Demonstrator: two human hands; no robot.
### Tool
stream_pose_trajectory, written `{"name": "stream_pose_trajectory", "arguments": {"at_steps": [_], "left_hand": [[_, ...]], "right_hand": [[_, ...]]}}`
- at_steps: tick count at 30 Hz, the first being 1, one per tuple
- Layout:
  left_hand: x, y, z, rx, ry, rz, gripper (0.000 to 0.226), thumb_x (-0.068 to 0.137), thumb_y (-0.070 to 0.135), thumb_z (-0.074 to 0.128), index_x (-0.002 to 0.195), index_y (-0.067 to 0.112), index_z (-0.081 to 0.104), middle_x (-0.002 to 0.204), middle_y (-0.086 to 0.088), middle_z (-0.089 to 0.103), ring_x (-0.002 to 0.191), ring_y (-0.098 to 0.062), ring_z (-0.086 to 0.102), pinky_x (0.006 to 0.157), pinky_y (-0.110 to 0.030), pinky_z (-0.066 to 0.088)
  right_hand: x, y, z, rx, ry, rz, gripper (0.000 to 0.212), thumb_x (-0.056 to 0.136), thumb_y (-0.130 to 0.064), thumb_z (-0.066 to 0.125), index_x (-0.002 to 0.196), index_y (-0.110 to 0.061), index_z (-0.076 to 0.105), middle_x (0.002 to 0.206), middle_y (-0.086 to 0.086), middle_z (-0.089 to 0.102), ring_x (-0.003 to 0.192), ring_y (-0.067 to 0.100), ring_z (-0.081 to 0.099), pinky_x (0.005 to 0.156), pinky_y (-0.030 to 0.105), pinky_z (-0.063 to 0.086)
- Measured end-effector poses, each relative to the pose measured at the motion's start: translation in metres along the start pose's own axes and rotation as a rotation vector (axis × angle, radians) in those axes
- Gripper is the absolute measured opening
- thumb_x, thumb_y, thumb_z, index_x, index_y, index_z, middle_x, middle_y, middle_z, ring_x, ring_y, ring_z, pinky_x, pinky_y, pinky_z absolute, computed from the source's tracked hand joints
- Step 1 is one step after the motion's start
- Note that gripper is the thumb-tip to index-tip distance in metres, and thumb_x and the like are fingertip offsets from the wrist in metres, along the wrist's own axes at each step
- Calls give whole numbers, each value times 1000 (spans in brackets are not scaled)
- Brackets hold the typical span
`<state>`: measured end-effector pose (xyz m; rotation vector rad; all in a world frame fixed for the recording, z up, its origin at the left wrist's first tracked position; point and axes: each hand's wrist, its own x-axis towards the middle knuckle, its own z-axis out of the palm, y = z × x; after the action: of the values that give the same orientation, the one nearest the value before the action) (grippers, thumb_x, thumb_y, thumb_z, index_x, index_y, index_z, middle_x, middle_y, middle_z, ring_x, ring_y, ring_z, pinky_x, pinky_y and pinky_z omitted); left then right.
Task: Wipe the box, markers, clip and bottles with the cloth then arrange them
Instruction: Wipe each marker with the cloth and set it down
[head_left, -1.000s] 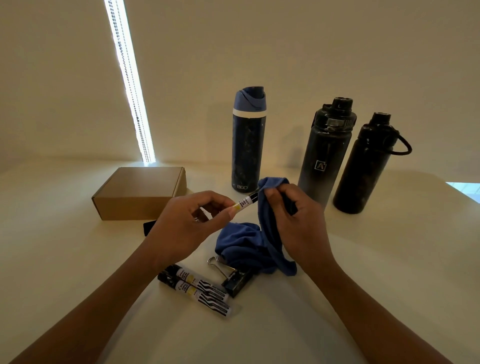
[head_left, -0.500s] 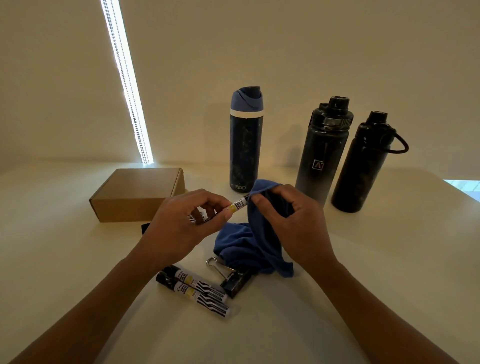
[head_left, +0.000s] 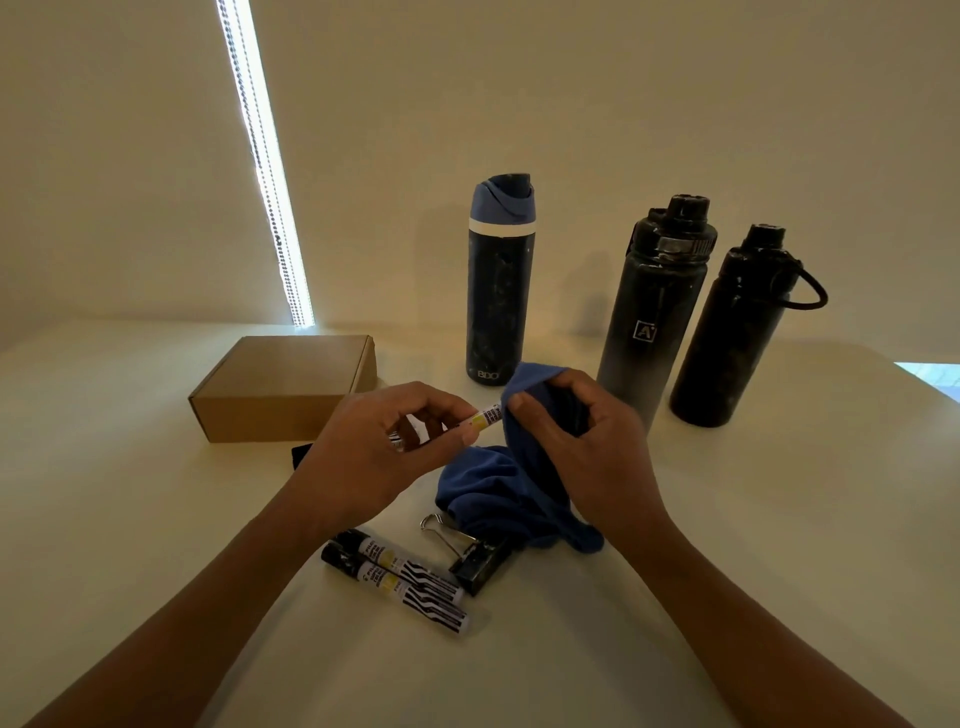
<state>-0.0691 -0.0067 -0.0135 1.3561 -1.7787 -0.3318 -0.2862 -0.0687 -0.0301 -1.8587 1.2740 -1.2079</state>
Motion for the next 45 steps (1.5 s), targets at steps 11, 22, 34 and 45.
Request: {"name": "stream_pose_trajectory", "arguments": {"at_steps": [11,22,34,45], "left_hand": [[-1,3,4,-80,-9,15,22,86,48,69,105,37,75,98,25,73,91,-4,70,71,-12,55],[1,1,5,-20,52,37,23,88,45,72,107,33,76,99,28,70,93,-2,68,74,-12,54],[1,-4,9,80,137,186,26,87,40,80,110,28,77,101,20,71,90,-11,70,67,-27,60],[1,-7,11,100,166,261,29,87,40,79,110,22,78,102,13,72,86,-10,70,66,-23,59]], "right_hand": [[-4,-6,-5,8,60,-164,21,98,-45,58,100,-24,63,80,-10,65,71,3,61,63,14,48],[-3,-9,-2,149,96,-114,28,102,-44,49,99,-20,64,86,-4,68,80,15,65,72,33,53],[-2,-8,-3,149,108,-112,30,102,-46,48,96,-20,64,84,-4,68,77,12,64,71,31,52],[-3,-8,-4,124,77,-115,31,100,-52,49,99,-24,63,87,-5,70,81,13,67,76,37,58]]}}
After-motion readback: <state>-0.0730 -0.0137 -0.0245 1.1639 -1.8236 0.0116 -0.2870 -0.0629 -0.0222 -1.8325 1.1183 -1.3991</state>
